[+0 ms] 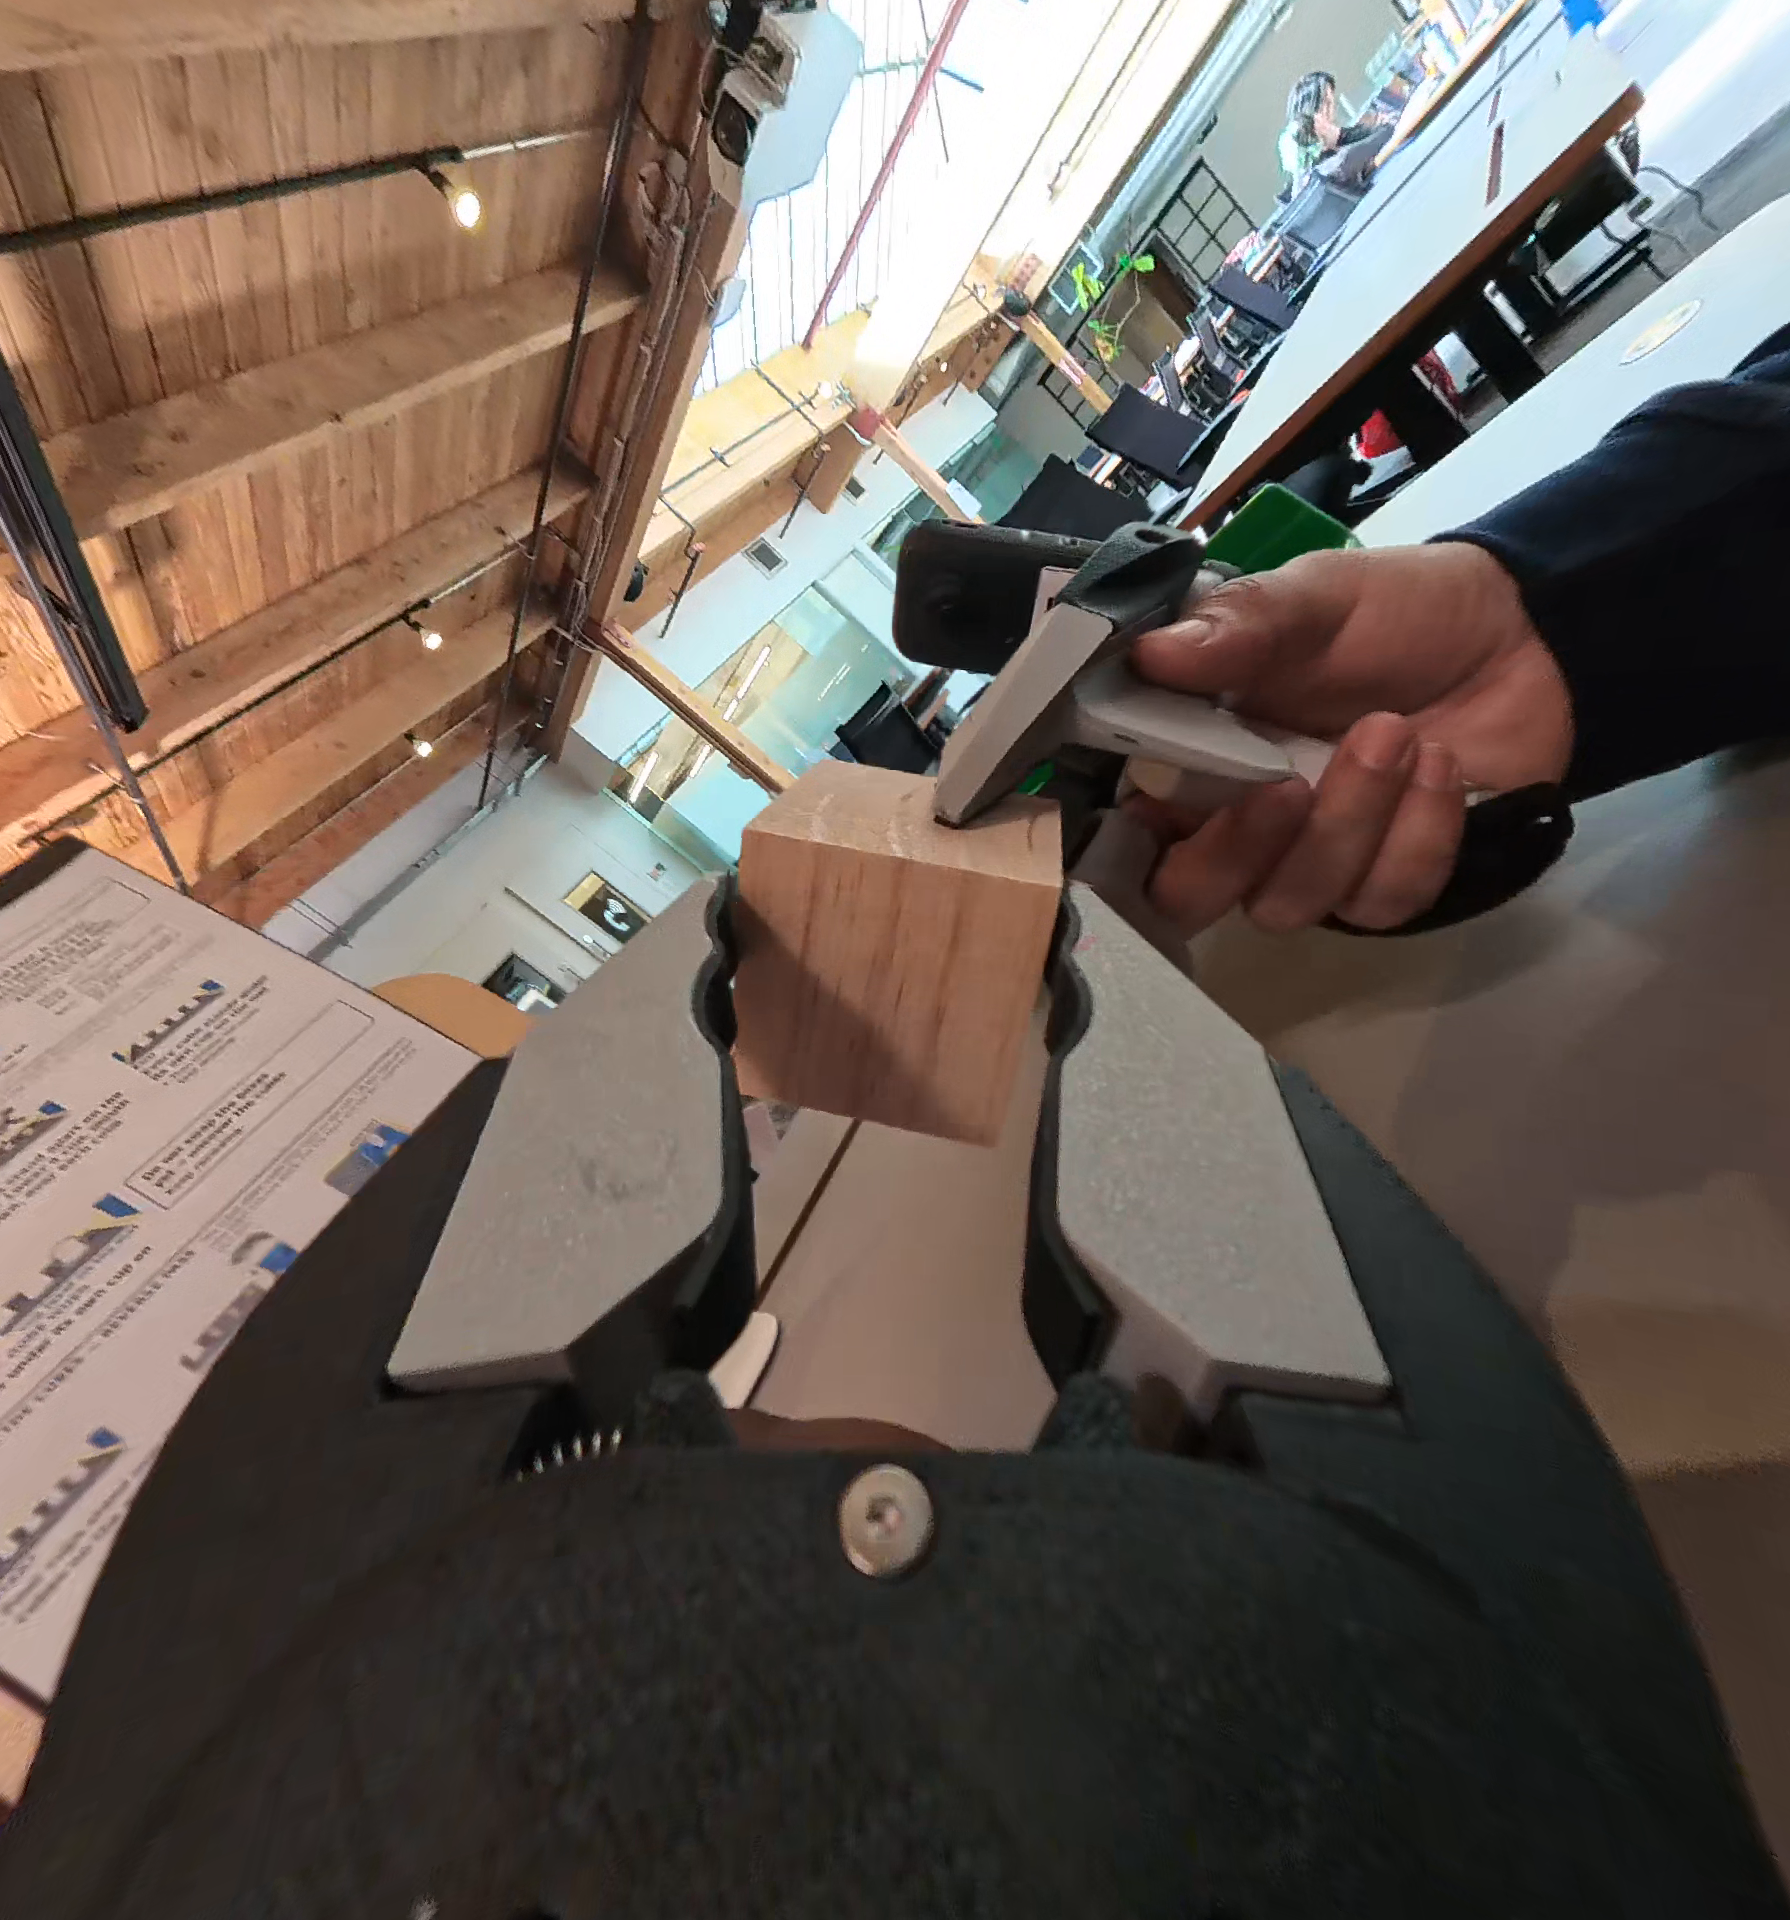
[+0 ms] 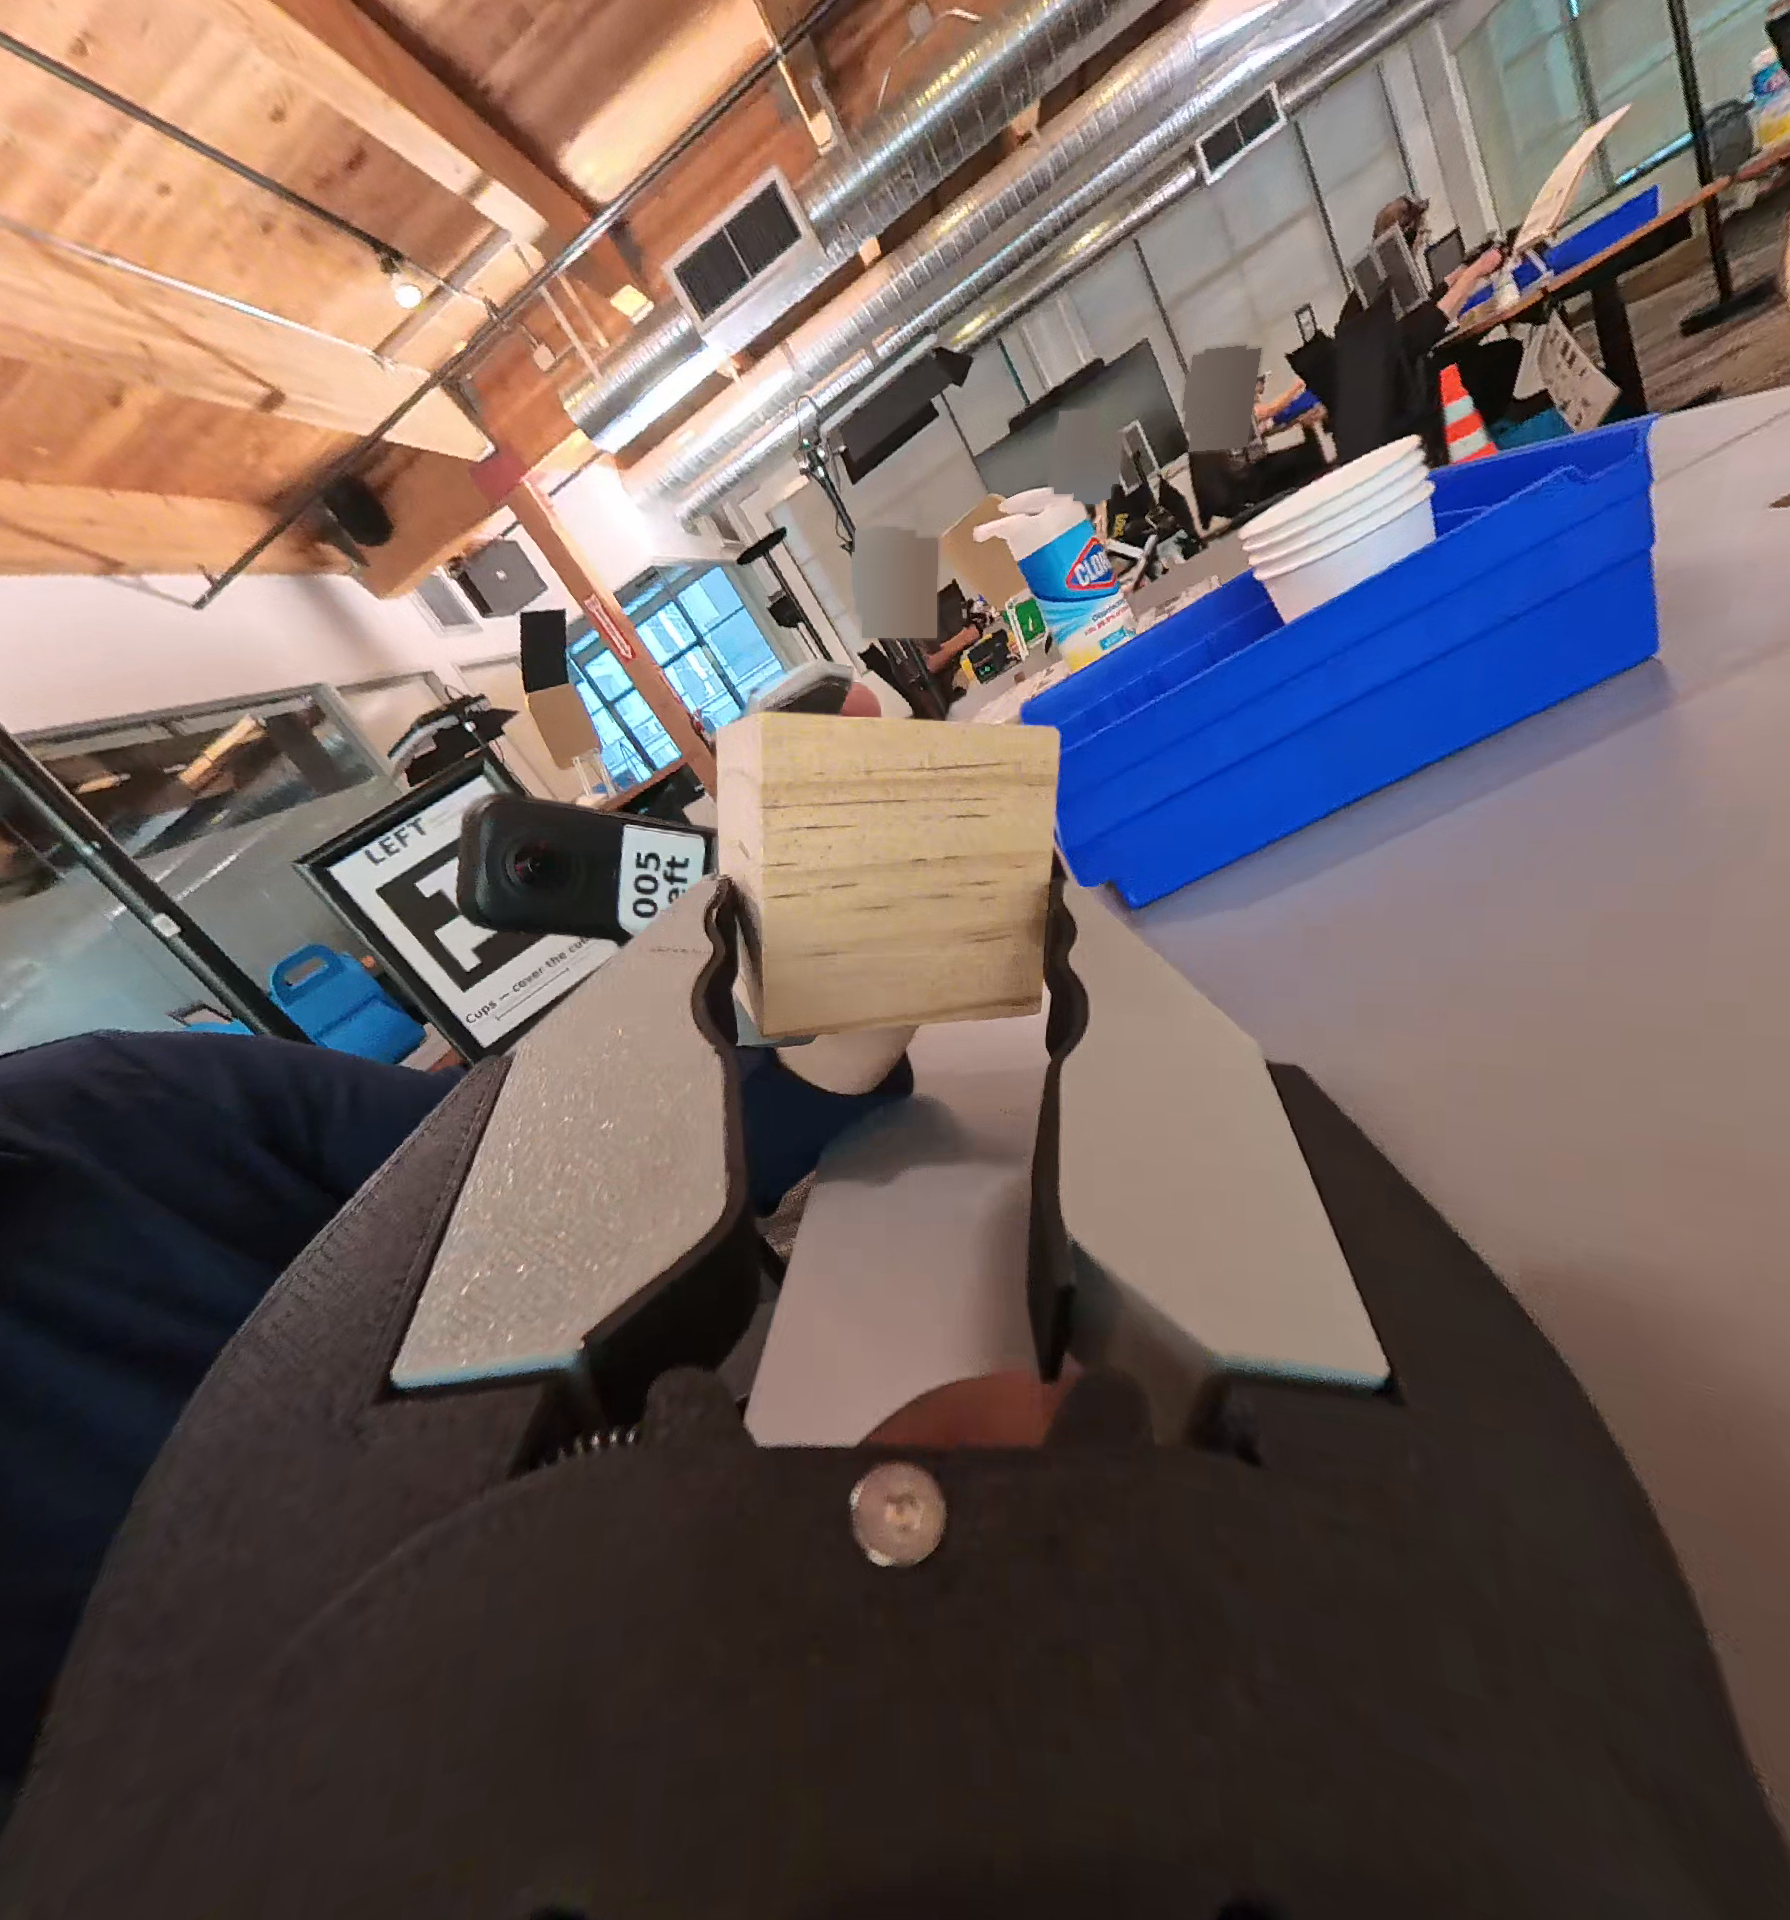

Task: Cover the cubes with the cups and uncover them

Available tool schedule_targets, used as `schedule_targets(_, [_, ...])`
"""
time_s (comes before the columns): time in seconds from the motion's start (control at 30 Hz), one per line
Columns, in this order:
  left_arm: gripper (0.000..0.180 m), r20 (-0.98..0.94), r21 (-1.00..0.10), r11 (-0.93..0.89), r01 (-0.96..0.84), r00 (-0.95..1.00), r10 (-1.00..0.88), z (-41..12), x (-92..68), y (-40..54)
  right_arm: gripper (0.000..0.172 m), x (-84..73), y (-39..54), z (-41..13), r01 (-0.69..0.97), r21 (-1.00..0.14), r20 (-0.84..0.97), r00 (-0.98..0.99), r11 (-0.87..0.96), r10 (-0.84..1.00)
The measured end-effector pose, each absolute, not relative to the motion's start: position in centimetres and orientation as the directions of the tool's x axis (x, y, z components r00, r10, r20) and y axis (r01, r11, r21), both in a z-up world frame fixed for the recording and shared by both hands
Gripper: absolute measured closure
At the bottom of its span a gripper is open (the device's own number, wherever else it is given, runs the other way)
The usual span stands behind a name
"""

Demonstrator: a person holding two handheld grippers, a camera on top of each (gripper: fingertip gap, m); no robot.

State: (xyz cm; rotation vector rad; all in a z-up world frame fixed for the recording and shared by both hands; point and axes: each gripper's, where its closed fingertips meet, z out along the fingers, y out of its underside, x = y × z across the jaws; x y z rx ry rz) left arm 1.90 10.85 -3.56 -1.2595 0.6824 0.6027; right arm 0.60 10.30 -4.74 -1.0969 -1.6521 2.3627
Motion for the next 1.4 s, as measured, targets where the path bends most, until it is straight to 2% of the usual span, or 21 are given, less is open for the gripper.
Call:
schedule_targets(0.1, [0.121,-0.721,-0.680,0.161,-0.715,0.692,0.032,-4.7,0.9,11.2,0.116,-0.2,10.8,-5.7,0.327,-0.862,-0.494,-0.717,-0.388,0.492])
schedule_targets(0.23, [0.123,-0.689,-0.723,0.057,-0.688,0.725,0.013,-7.9,-1.0,11.3,0.116,-1.8,12.0,-8.0,0.313,-0.918,-0.391,-0.611,-0.244,0.688])
schedule_targets(0.3, [0.123,-0.668,-0.740,0.069,-0.669,0.743,0.031,-7.8,-1.5,10.9,0.116,-2.6,14.1,-8.9,0.310,-0.935,-0.318,-0.512,-0.174,0.798])
schedule_targets(0.4, [0.124,-0.554,-0.831,0.037,-0.556,0.831,0.037,-7.7,-3.0,11.0,0.116,-2.8,18.2,-10.5,0.337,-0.941,-0.092,-0.350,0.034,0.932])
schedule_targets(0.53, [0.126,-0.450,-0.892,-0.083,-0.444,0.889,0.084,-9.3,-5.7,11.8,0.116,-1.6,21.5,-12.7,0.439,-0.840,0.196,-0.301,0.318,0.933])
schedule_targets(0.7, [0.127,-0.377,-0.912,-0.229,-0.340,0.915,0.142,-12.1,-8.2,12.5,0.116,-1.0,21.9,-16.1,0.562,-0.743,0.197,-0.336,0.364,0.921])
schedule_targets(0.83, [0.130,-0.364,-0.910,-0.279,-0.306,0.912,0.188,-12.7,-9.3,12.4,0.120,-1.2,22.8,-16.0,0.556,-0.731,0.270,-0.297,0.395,0.916])
schedule_targets(0.93, [0.131,-0.333,-0.916,-0.298,-0.268,0.923,0.193,-12.9,-9.6,12.3,0.123,-1.1,22.5,-14.5,0.496,-0.777,0.266,-0.300,0.388,0.916])
schedule_targets(1.03, [0.132,-0.304,-0.922,-0.305,-0.238,0.933,0.193,-13.1,-9.9,12.2,0.133,-0.7,21.6,-12.5,0.415,-0.845,0.209,-0.321,0.336,0.924])
schedule_targets(1.13, [0.132,-0.301,-0.920,-0.317,-0.230,0.933,0.199,-13.3,-10.0,12.2,0.147,0.1,19.0,-12.5,0.397,-0.859,0.128,-0.442,0.322,0.888])
schedule_targets(1.27, [0.132,-0.326,-0.907,-0.341,-0.248,0.926,0.193,-13.6,-10.0,12.3,0.142,0.9,17.8,-15.8,0.502,-0.761,0.123,-0.510,0.410,0.851])
schedule_targets(1.33, [0.132,-0.336,-0.901,-0.351,-0.255,0.921,0.195,-13.8,-10.1,12.3,0.153,0.8,18.8,-16.9,0.541,-0.720,0.160,-0.479,0.434,0.863])
schedule_targets(1.4, [0.132,-0.339,-0.899,-0.356,-0.256,0.920,0.196,-13.8,-10.1,12.2,0.153,1.1,19.7,-17.2,0.576,-0.704,0.146,-0.455,0.416,0.878])
